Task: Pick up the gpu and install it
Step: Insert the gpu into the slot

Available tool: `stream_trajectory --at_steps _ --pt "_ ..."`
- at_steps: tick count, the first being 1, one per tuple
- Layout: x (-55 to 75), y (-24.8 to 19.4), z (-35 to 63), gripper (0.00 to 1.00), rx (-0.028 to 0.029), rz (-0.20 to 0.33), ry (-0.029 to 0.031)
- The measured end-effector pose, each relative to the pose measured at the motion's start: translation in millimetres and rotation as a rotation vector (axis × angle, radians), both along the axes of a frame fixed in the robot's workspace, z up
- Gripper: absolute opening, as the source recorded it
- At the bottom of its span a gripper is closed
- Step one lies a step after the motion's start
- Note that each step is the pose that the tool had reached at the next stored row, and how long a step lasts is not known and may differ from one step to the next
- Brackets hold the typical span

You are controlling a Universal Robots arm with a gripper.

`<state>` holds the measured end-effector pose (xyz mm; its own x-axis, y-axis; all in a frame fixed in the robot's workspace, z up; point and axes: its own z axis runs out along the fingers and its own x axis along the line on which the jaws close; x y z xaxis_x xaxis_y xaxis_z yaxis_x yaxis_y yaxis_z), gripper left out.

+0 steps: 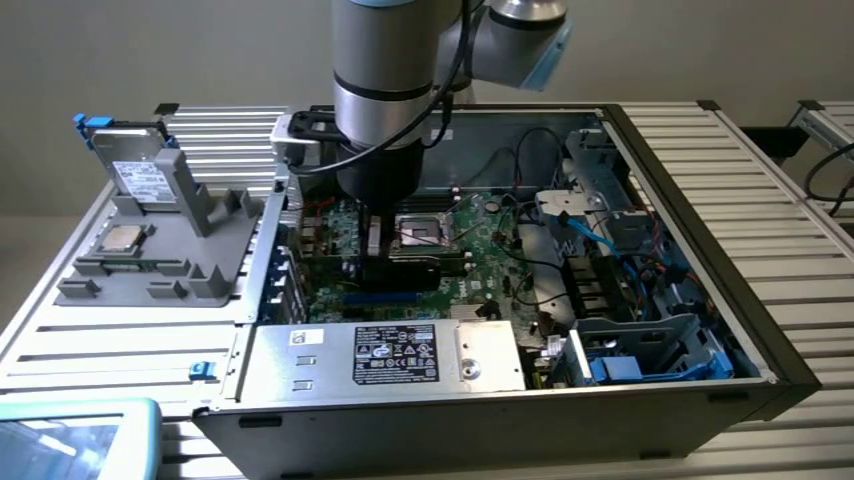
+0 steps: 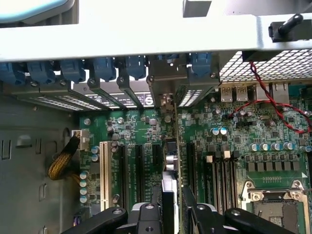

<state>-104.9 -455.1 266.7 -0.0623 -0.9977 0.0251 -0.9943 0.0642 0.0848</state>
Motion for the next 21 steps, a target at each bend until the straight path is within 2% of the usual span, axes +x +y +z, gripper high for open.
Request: stream_trajectory --at_steps 4,11,16,21 --pt "0.7 -0.1 0.0 0.27 -0.0001 -0.023 0.0000" --pt "1.9 -1.8 -0.1 0.27 0.0000 -0.033 -0.0001" --pt "1.4 -1.9 -0.7 0.27 -0.0002 -0.075 0.0001" --pt "-3.3 -1.9 -2.3 0.27 -0.0005 -0.075 -0.0003"
